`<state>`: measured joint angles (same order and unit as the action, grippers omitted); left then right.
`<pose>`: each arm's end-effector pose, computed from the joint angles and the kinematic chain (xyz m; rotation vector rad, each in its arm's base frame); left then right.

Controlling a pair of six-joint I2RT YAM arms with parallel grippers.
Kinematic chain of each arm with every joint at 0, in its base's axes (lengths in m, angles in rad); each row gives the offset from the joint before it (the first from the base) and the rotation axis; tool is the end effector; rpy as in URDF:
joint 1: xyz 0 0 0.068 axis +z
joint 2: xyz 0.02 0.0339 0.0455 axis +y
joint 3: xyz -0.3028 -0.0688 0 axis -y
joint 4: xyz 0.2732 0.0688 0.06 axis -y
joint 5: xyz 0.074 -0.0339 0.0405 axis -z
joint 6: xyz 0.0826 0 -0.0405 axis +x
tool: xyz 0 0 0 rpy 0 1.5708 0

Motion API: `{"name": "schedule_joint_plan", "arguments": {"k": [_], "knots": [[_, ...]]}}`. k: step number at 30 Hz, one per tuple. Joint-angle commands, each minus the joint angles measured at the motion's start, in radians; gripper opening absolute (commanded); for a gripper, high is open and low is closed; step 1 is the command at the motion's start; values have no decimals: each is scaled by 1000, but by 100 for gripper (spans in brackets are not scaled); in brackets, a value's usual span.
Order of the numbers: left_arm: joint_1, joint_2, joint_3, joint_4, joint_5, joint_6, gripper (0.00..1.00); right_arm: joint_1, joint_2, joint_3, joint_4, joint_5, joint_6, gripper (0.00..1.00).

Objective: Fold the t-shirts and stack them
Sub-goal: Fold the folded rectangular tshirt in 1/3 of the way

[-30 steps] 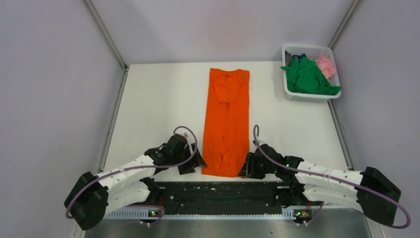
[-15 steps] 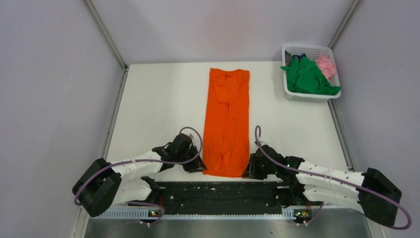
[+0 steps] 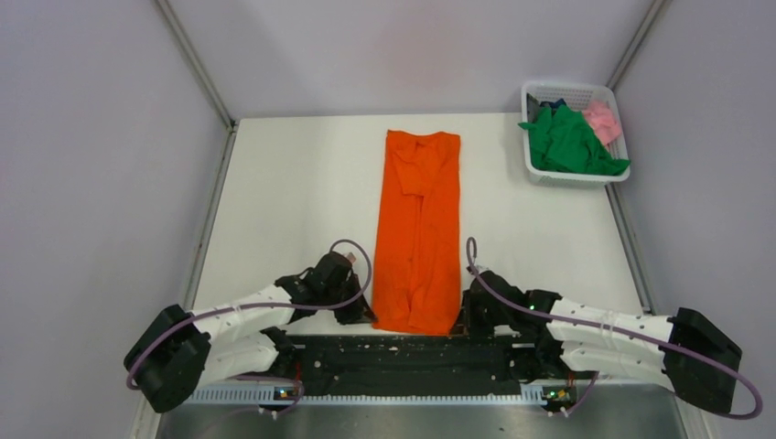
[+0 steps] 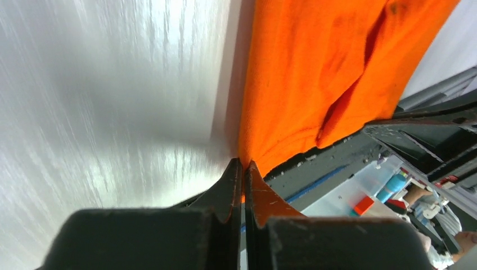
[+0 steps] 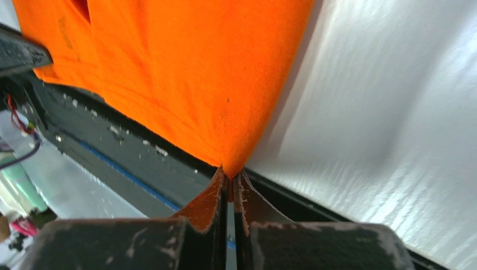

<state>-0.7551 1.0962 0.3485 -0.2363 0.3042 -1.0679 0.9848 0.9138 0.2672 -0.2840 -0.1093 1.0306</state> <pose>0.1340 -0.1601 0.1138 -0.3150 2.8491 -0.9526 0.0934 0.1571 0.1114 0.0132 2.7639 0.8553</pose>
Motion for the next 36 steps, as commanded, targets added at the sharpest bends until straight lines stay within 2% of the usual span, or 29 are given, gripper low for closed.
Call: {"name": "schedule_joint_plan", "arguments": {"k": [1, 4, 7, 13, 18, 28, 32, 36], "knots": [[-7, -95, -27, -39, 52, -5, 0, 57, -31, 5, -19, -35, 2, 0], [-7, -112, -38, 34, 101, -22, 0, 58, -60, 36, -29, -5, -18, 0], [-6, -88, 1, 87, 92, -23, 0, 57, -68, 89, -57, 49, -53, 0], [19, 67, 199, 87, 31, 64, 0, 23, 10, 205, -24, 193, -134, 0], [99, 222, 371, 20, 45, 164, 0, -105, 89, 285, 33, 204, -226, 0], [280, 449, 658, -61, 61, 256, 0, -337, 260, 450, 74, 180, -356, 0], [326, 562, 780, -89, 105, 280, 0, -421, 341, 510, 99, 144, -390, 0], [362, 640, 881, -123, 90, 303, 0, -479, 455, 586, 129, 114, -428, 0]]}}
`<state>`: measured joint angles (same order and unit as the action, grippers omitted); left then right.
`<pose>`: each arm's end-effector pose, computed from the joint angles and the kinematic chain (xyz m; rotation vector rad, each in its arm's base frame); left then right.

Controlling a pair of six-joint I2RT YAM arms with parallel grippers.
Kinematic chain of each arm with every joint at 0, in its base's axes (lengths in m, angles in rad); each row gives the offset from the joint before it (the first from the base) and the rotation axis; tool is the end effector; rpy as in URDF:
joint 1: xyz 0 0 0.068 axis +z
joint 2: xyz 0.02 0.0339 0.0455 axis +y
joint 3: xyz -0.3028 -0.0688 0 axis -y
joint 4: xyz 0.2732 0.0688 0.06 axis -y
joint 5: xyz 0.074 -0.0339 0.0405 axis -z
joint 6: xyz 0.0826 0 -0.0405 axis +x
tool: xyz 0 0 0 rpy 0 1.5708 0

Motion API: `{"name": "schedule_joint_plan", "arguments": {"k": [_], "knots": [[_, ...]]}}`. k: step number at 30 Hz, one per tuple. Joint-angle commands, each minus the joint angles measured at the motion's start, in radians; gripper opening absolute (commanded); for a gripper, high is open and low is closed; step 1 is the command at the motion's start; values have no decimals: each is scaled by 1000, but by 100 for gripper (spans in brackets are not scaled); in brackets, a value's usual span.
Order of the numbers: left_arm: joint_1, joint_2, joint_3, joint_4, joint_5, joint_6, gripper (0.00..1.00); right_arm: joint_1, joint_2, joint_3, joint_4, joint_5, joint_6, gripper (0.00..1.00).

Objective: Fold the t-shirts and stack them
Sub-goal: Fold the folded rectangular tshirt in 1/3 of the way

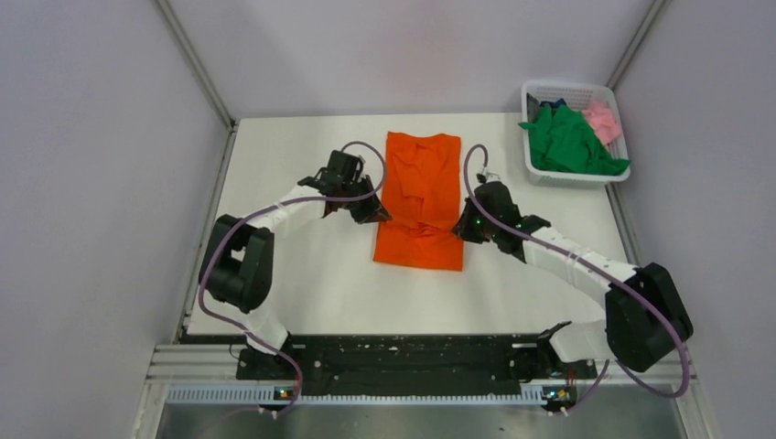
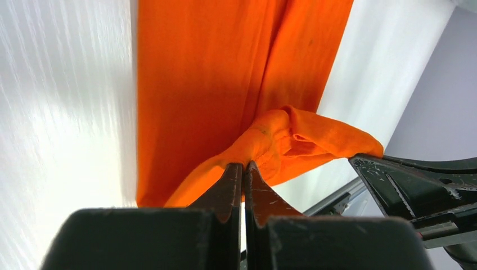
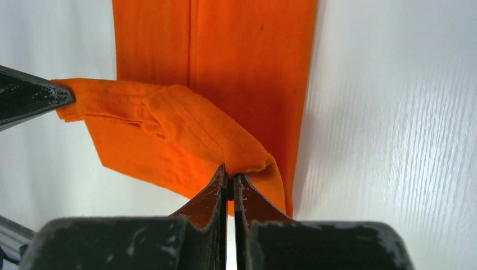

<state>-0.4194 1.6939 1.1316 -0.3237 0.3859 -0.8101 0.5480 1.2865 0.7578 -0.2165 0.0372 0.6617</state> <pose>0.3668 -0.1976 0.2025 -0.3313 2.6194 -0.9619 0.2716 0.1622 0.2120 0.1549 2.3793 0.5573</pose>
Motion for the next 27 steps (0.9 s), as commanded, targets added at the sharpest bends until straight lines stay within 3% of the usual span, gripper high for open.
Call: {"name": "schedule_joint_plan", "arguments": {"k": [1, 20, 24, 27], "knots": [[34, 57, 110, -38, 11, 54, 0, -53, 102, 107, 71, -52, -64, 0], [81, 306, 382, -139, 41, 157, 3, -148, 316, 226, 133, -91, -100, 2], [87, 336, 423, -152, 38, 171, 17, -156, 359, 256, 139, -107, -117, 13], [96, 350, 459, -153, 53, 185, 34, -159, 378, 284, 135, -105, -128, 41]]}}
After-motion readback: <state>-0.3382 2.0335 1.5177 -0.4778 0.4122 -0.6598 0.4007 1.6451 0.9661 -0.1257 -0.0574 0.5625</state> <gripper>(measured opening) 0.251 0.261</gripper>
